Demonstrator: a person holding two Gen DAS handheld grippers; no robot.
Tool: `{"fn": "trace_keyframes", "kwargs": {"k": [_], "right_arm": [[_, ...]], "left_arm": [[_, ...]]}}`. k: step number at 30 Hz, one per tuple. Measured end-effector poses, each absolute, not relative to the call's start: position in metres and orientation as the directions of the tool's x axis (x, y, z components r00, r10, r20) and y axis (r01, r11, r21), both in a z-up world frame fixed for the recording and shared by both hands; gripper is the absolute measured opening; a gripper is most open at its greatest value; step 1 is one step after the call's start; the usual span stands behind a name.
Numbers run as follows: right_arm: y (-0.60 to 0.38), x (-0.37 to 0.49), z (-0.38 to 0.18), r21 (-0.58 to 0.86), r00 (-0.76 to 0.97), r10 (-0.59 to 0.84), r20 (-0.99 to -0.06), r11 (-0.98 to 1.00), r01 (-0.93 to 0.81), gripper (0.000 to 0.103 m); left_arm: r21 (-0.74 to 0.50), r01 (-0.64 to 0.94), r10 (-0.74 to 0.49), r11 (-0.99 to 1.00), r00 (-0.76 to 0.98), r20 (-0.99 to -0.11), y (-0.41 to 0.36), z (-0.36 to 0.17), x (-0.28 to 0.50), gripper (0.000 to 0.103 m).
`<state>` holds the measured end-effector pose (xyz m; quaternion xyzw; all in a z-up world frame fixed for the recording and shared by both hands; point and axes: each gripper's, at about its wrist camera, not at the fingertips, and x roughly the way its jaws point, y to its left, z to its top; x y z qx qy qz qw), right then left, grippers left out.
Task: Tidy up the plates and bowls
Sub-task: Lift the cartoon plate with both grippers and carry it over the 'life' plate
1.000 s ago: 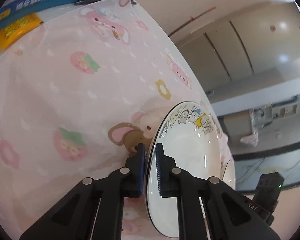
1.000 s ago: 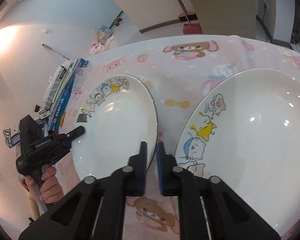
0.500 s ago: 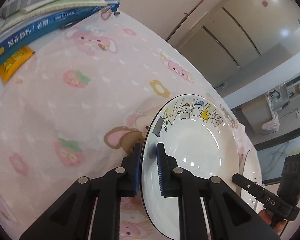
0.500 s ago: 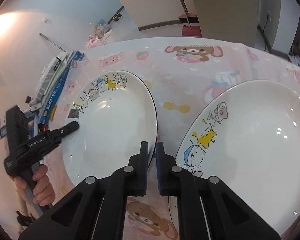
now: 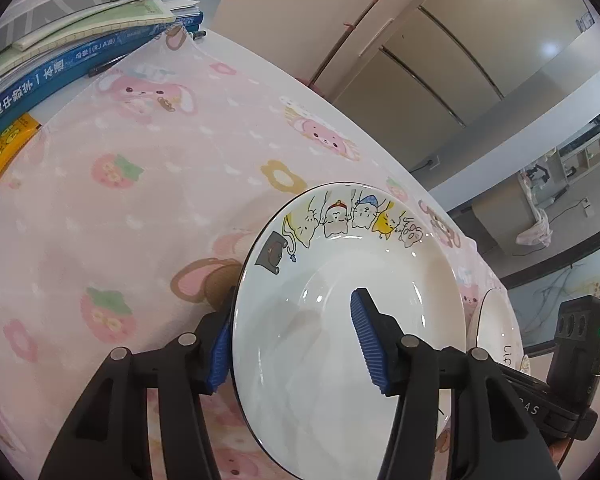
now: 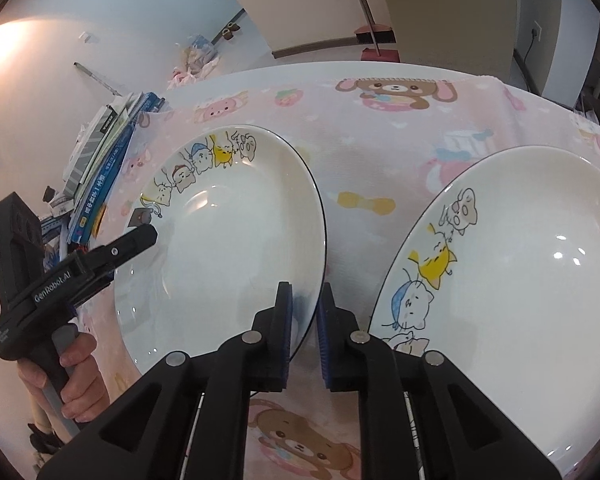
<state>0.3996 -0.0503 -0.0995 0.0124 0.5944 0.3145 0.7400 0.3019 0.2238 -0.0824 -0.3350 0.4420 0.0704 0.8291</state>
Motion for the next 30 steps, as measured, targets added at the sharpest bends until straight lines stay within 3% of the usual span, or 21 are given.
{"fn": "trace_keyframes", "kwargs": {"k": [2, 4, 5, 11, 14, 20, 30], "right_arm": [[-0.048, 0.398, -0.099, 0.373, 0.101, 0.466, -0.879, 0.804, -0.464, 0.014], [-0.046, 0.396, -0.098, 0.351, 0.109, 0.451, -0.886, 0.805, -0.478, 0.015], [-0.046, 0.396, -0.098, 0.345, 0.114, 0.447, -0.887, 0.807, -0.478, 0.014], [-0.056, 0.396, -0.093, 0.408, 0.125, 0.522, -0.844, 0.775, -0.483, 0.013], [-0.057, 0.389, -0.08, 0.415, 0.147, 0.573, -0.806, 0.725, -0.55, 0.017], [-0.06, 0.392, -0.084, 0.438, 0.128, 0.578, -0.806, 0.727, -0.529, 0.017], [-0.092, 0.387, -0.036, 0.493, 0.271, 0.707, -0.653, 0.668, -0.557, 0.016]], "left_arm": [[-0.475, -0.444, -0.151, 0.76, 0.59, -0.793, 0.227, -0.083, 0.299, 0.032], [-0.463, -0.475, -0.132, 0.748, 0.578, -0.805, 0.235, -0.086, 0.295, 0.018], [-0.487, -0.475, -0.151, 0.733, 0.585, -0.797, 0.239, -0.088, 0.294, 0.017], [-0.475, -0.463, -0.133, 0.748, 0.597, -0.791, 0.239, -0.085, 0.292, 0.016], [-0.494, -0.443, -0.127, 0.748, 0.635, -0.762, 0.241, -0.077, 0.287, 0.016], [-0.522, -0.405, -0.136, 0.751, 0.678, -0.722, 0.244, -0.064, 0.282, 0.017], [-0.554, -0.29, -0.167, 0.78, 0.757, -0.631, 0.224, -0.03, 0.278, 0.017]]}}
